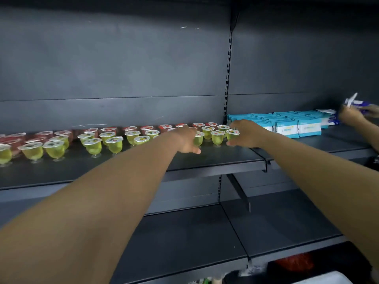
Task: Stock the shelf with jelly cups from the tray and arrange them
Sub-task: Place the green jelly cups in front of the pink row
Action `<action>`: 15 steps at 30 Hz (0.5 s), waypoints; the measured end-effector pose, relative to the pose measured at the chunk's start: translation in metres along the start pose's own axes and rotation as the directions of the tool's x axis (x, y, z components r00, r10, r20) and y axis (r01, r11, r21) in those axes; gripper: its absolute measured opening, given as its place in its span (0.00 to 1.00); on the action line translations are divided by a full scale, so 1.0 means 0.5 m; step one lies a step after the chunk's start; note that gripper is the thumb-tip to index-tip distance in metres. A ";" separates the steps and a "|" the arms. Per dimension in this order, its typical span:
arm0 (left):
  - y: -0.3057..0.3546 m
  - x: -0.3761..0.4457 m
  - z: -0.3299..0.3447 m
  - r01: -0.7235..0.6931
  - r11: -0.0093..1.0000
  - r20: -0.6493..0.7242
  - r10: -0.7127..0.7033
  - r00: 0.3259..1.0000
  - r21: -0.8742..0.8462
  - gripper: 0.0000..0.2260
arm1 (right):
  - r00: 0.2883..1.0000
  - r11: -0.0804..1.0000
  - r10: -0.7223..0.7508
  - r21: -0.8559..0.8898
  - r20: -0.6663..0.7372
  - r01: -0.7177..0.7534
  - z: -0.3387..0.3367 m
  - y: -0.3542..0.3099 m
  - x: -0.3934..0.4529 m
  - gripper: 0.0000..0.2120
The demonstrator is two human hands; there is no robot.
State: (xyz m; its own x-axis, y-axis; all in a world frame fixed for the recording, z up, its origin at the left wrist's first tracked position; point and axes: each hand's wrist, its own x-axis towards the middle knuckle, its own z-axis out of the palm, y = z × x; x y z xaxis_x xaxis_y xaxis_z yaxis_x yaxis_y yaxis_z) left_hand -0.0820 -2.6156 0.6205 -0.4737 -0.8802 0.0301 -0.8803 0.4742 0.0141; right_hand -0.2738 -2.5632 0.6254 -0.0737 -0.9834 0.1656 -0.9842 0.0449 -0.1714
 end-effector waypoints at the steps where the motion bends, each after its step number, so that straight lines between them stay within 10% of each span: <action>1: -0.017 -0.042 -0.013 -0.013 0.998 -0.011 0.014 1.000 0.056 0.34 | 1.000 0.999 -0.014 -0.043 -0.002 0.014 -0.011 -0.034 -0.037 0.29; 15: -0.287 -0.632 0.102 -0.018 0.989 0.057 0.010 0.998 0.147 0.31 | 0.992 0.994 -0.061 -0.082 0.112 0.070 0.121 -0.445 -0.430 0.42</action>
State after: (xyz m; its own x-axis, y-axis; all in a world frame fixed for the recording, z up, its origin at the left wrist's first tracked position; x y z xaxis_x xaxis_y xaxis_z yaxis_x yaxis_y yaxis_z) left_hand 0.1924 -2.4066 0.5579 -0.4830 -0.8752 -0.0266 -0.8659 0.4820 -0.1340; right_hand -0.0291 -2.3725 0.5694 0.0046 -0.9978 0.0664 -0.9968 -0.0098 -0.0789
